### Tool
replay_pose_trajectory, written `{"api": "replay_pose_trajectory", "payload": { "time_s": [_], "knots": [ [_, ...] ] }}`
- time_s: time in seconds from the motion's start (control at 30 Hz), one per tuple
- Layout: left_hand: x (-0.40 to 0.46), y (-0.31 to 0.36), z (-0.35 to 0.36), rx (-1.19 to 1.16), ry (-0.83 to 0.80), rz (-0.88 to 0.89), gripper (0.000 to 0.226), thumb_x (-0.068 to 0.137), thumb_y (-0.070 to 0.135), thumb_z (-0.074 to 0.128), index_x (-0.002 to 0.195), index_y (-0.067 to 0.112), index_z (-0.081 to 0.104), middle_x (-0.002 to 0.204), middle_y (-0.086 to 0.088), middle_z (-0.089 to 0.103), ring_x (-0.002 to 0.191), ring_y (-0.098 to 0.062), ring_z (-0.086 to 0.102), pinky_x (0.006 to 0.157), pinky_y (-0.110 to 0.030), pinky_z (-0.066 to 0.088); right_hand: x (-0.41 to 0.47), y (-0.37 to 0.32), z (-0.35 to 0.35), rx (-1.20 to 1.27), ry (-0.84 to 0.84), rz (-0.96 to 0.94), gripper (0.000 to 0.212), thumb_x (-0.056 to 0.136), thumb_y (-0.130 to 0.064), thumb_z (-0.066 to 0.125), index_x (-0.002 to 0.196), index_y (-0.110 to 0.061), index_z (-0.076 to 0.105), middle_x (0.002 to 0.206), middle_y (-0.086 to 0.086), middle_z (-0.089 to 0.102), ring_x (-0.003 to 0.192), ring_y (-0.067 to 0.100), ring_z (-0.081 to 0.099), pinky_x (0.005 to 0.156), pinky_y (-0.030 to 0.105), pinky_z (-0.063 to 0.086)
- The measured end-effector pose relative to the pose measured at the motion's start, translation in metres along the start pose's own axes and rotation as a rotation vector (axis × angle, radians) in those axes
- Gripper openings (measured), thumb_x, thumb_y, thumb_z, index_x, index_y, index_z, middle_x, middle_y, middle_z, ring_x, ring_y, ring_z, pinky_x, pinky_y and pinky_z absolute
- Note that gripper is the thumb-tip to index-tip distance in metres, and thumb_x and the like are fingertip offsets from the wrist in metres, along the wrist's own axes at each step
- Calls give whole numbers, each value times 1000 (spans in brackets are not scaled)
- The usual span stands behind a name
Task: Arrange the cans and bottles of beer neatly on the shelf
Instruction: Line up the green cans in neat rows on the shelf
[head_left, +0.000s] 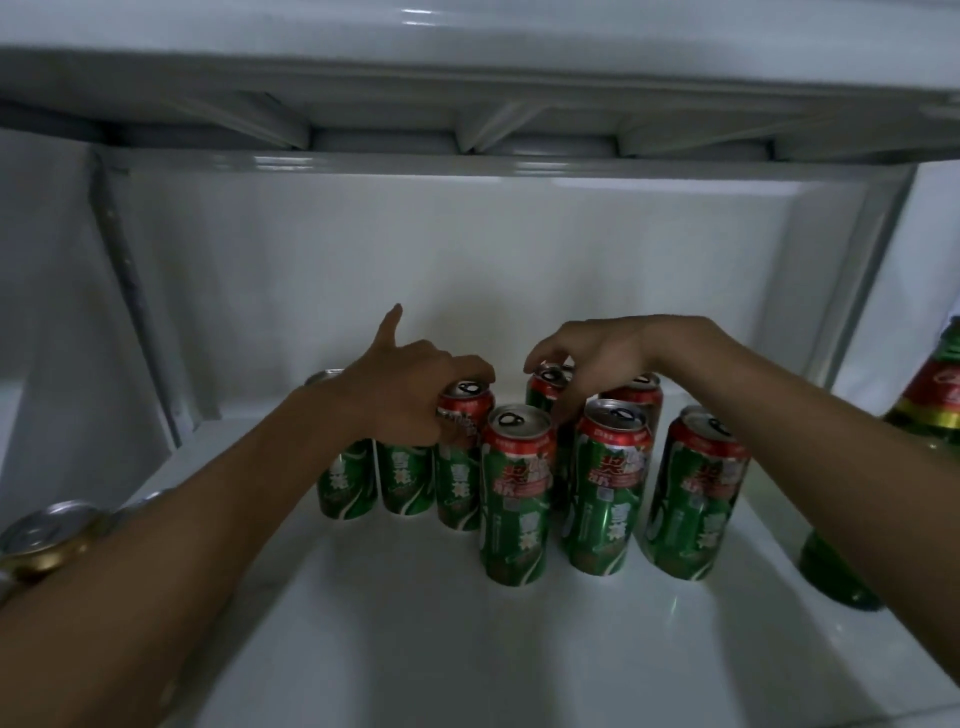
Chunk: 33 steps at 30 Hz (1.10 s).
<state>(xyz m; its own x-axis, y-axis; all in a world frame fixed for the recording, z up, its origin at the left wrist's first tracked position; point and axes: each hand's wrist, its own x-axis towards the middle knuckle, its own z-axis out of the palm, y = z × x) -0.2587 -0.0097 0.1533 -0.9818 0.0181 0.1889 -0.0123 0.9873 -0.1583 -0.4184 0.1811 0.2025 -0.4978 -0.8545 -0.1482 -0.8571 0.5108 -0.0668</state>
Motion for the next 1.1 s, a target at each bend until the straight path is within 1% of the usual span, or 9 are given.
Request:
{"api": "replay_pose_trajectory", "payload": {
  "time_s": [0.13, 0.2, 0.3, 0.43, 0.53, 0.73, 0.83, 0.97, 1.1],
  "knots": [
    [5, 5, -7, 19, -26, 2, 68, 81, 66, 70, 139, 44, 43, 120, 17, 70, 126, -13, 55, 121, -60, -11, 2, 8, 2, 12, 71, -76, 74, 70, -49, 88, 136, -31, 61, 135, -5, 60, 114, 18, 60, 98, 41, 54],
    [9, 8, -10, 42, -27, 9, 63, 81, 64, 69, 136, 44, 44, 114, 16, 70, 125, -14, 53, 121, -58, -8, 3, 14, 2, 22, 76, -106, 70, 70, -49, 88, 134, -31, 62, 134, -6, 62, 108, 16, 62, 95, 40, 55],
    [14, 10, -14, 56, -24, 4, 62, 85, 60, 68, 138, 43, 43, 116, 10, 68, 128, -18, 48, 123, -54, -4, 6, 17, 1, 49, 90, -144, 69, 76, -44, 85, 139, -29, 59, 137, -6, 59, 100, 11, 58, 88, 32, 51],
    [23, 1, -20, 16, 3, -33, 67, 85, 63, 67, 143, 46, 37, 125, 8, 65, 129, -17, 45, 125, -46, 1, 14, 23, -11, 60, 123, -169, 61, 84, -37, 81, 140, -29, 57, 138, -6, 58, 103, 8, 55, 90, 28, 48],
    [32, -7, -21, 28, 21, -22, 71, 83, 67, 66, 144, 45, 37, 125, 7, 66, 129, -17, 45, 125, -44, 5, 18, 21, -22, 48, 125, -185, 60, 84, -39, 80, 139, -30, 58, 131, -11, 57, 107, 6, 54, 94, 27, 47],
    [38, -14, -22, 43, 12, -37, 71, 80, 70, 67, 140, 46, 41, 122, 6, 66, 128, -18, 47, 124, -45, 9, 29, 11, -24, -28, 106, -190, 60, 81, -43, 80, 136, -32, 60, 131, -6, 62, 111, 13, 59, 100, 39, 53],
    [36, -14, -24, 41, 10, -60, 69, 79, 69, 68, 138, 45, 43, 119, 6, 67, 126, -19, 49, 122, -44, 14, 36, 7, -21, -47, 88, -206, 61, 79, -46, 82, 135, -31, 62, 131, -4, 62, 113, 15, 59, 101, 42, 52],
    [36, -16, -21, 37, 2, -90, 69, 76, 71, 68, 136, 49, 42, 119, 6, 68, 123, -20, 50, 119, -44, 23, 46, -1, -18, -72, 76, -223, 63, 78, -49, 82, 133, -27, 63, 126, -2, 65, 111, 19, 62, 99, 44, 53],
    [36, -14, -16, 45, 3, -90, 66, 77, 67, 70, 135, 48, 45, 116, 9, 68, 120, -18, 52, 113, -41, 25, 55, -6, -15, -95, 62, -244, 52, 78, -48, 83, 123, -27, 68, 118, -2, 69, 105, 19, 64, 93, 45, 56]
  ]
}}
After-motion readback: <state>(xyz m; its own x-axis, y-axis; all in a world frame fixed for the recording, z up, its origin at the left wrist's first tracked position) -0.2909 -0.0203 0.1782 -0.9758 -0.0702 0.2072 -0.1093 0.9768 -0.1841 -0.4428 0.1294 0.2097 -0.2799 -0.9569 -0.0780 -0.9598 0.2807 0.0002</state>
